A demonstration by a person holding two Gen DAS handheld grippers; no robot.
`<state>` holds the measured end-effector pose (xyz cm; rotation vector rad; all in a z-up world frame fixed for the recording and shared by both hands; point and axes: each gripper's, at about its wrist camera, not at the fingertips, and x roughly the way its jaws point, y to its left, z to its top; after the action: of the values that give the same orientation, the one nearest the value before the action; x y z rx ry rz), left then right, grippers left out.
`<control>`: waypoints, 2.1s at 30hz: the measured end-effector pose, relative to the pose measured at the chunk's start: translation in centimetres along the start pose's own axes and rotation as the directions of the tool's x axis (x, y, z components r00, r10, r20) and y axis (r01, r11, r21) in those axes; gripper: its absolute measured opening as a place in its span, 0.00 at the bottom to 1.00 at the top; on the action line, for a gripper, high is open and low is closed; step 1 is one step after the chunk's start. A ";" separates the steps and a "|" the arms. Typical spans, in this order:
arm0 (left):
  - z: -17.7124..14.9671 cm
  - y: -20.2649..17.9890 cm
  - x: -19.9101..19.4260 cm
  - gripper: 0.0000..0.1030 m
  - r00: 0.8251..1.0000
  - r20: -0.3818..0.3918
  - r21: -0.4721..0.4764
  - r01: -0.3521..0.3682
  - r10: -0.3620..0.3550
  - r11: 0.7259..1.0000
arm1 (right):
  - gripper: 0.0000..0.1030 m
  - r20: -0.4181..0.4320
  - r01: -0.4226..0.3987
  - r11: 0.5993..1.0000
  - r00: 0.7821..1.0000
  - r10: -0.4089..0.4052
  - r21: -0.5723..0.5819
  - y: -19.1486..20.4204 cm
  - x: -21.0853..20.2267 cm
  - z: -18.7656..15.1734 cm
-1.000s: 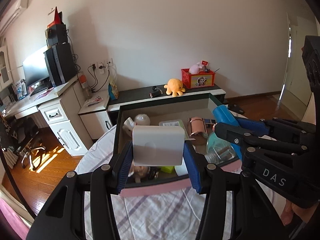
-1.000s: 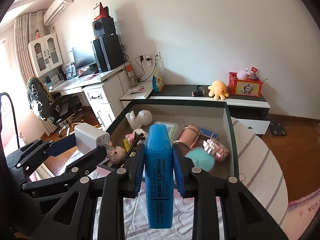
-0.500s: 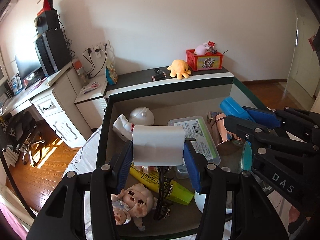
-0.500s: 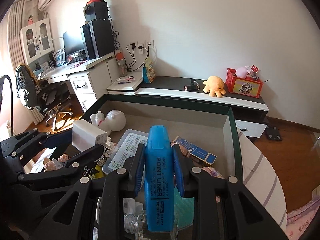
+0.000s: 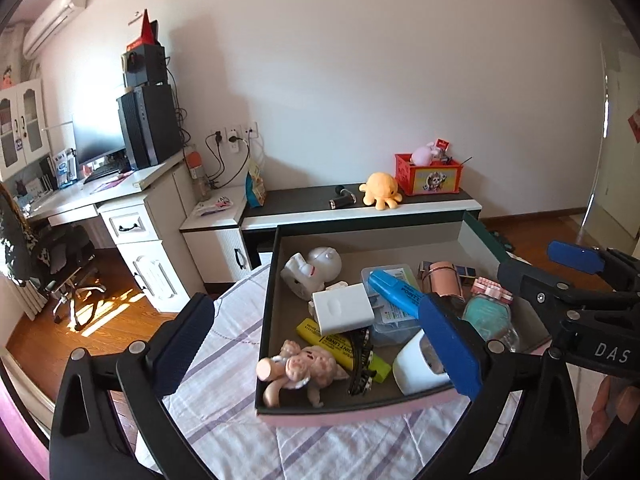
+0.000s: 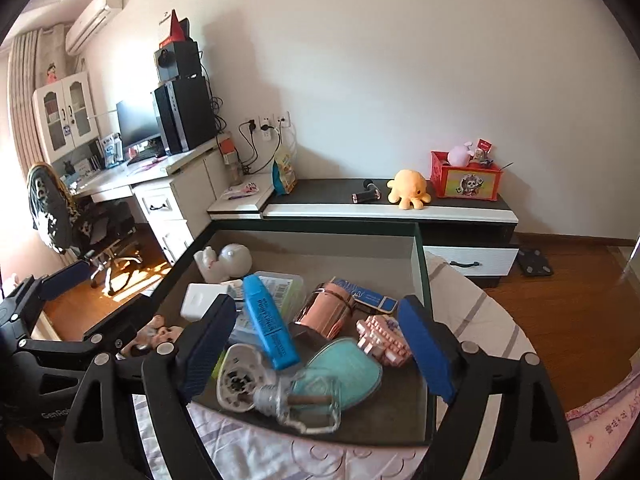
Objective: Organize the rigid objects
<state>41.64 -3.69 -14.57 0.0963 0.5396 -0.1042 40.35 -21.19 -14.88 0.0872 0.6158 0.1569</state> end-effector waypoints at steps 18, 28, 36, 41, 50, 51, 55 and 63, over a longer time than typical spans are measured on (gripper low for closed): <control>-5.4 0.2 -19.5 1.00 0.990 0.121 -0.080 -0.056 0.066 0.995 | 1.00 0.154 0.027 1.000 0.988 -0.026 -0.007 4.8 -19.0 -6.7; -6.8 -0.5 -27.6 1.00 0.974 0.207 -0.078 -0.073 0.088 0.994 | 1.00 0.229 0.059 0.998 0.972 -0.051 -0.031 7.2 -27.5 -9.4; -7.3 -0.5 -33.1 1.00 0.953 0.289 -0.078 -0.076 0.095 0.994 | 1.00 0.300 0.090 0.995 0.951 -0.075 -0.037 8.5 -33.2 -10.2; -7.4 -0.6 -35.7 1.00 0.938 0.332 -0.080 -0.072 0.095 0.994 | 1.00 0.336 0.103 0.993 0.938 -0.081 -0.049 9.4 -35.9 -10.3; -7.6 -0.6 -39.0 1.00 0.922 0.374 -0.085 -0.075 0.101 0.994 | 1.00 0.390 0.124 0.991 0.916 -0.092 -0.058 10.7 -39.7 -10.8; -7.6 -0.6 -39.2 1.00 0.921 0.377 -0.084 -0.072 0.099 0.994 | 1.00 0.394 0.127 0.990 0.914 -0.094 -0.059 10.8 -40.0 -10.9; -7.6 -0.4 -39.7 1.00 0.917 0.385 -0.083 -0.077 0.103 0.994 | 1.00 0.403 0.134 0.989 0.910 -0.100 -0.059 11.1 -40.7 -11.0; -7.7 -0.2 -40.4 1.00 0.912 0.396 -0.084 -0.082 0.109 0.993 | 1.00 0.412 0.130 0.990 0.906 -0.096 -0.056 11.6 -41.1 -11.1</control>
<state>3.25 0.02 -0.25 0.0351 0.1262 -0.0089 -0.63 -16.45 0.93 0.0027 0.1928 0.0476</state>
